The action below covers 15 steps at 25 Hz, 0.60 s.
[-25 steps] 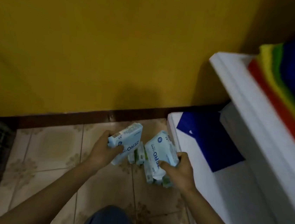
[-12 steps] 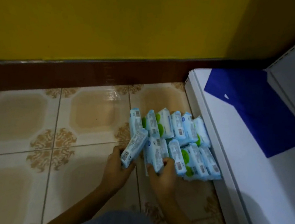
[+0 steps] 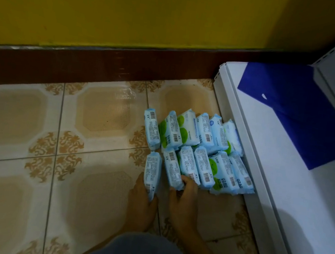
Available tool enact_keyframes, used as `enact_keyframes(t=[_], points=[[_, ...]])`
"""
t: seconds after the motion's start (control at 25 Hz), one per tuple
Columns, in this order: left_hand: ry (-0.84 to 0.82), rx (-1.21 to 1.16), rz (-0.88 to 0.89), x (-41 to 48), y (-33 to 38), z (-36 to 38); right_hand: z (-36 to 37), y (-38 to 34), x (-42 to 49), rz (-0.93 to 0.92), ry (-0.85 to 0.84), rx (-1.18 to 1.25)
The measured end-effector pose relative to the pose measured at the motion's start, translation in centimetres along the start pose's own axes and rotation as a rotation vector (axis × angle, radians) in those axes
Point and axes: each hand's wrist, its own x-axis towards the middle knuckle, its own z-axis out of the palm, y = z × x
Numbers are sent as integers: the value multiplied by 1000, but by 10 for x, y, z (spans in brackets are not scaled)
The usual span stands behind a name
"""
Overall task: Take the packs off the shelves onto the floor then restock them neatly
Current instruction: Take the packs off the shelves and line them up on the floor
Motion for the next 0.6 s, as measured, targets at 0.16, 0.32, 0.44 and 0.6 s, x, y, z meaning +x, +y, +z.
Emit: enact_keyframes(t=[0.16,0.32,0.44,0.6], points=[[-109,-50,9,15,0,4,-7,7,-6,-102,-8,-139],[-160,-152,-56,19,5,14,-10,19,-7,-109,-61,-165],[-165,-48,40,24,3,14,-9,18,-3,-157,-44,-150],[-273,299,113,40,4,5,-16,15,-1,-252,-11,-263]])
